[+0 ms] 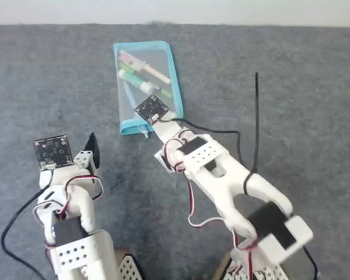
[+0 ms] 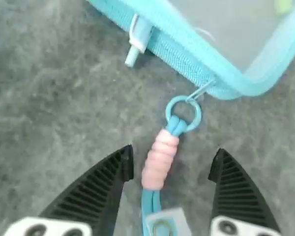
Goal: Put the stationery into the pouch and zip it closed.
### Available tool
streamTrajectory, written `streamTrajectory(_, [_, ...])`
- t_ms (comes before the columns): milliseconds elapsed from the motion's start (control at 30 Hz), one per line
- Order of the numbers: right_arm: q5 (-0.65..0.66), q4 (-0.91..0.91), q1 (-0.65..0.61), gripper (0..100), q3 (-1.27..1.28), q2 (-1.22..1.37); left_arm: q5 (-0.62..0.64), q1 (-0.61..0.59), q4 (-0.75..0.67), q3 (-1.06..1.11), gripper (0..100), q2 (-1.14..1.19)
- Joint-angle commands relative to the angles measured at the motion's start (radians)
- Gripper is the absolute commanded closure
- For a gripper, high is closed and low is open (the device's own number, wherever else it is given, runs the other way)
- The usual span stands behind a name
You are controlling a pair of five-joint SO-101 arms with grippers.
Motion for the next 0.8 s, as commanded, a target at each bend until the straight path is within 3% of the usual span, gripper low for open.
streamTrajectory(0, [0.014,-0.004,0.002,75.3,-0.098,0.041,0.008,-0.002,0.0,-0.064,76,-0.012])
streamTrajectory(167, [0.014,0.001,0.016,77.9,-0.143,0.136,0.008,-0.002,0.002,-0.064,76,-0.012])
streamTrajectory(367, [0.015,0.015,0.016,99.1,-0.153,0.162,0.008,-0.002,0.002,-0.064,76,-0.012])
streamTrajectory(533, [0.014,0.168,0.045,99.2,-0.216,0.116,0.009,0.0,-0.002,-0.064,76,-0.012])
streamTrajectory(767, [0.014,0.39,0.097,99.1,-0.216,-0.22,0.005,0.087,0.021,-0.067,75,-0.012])
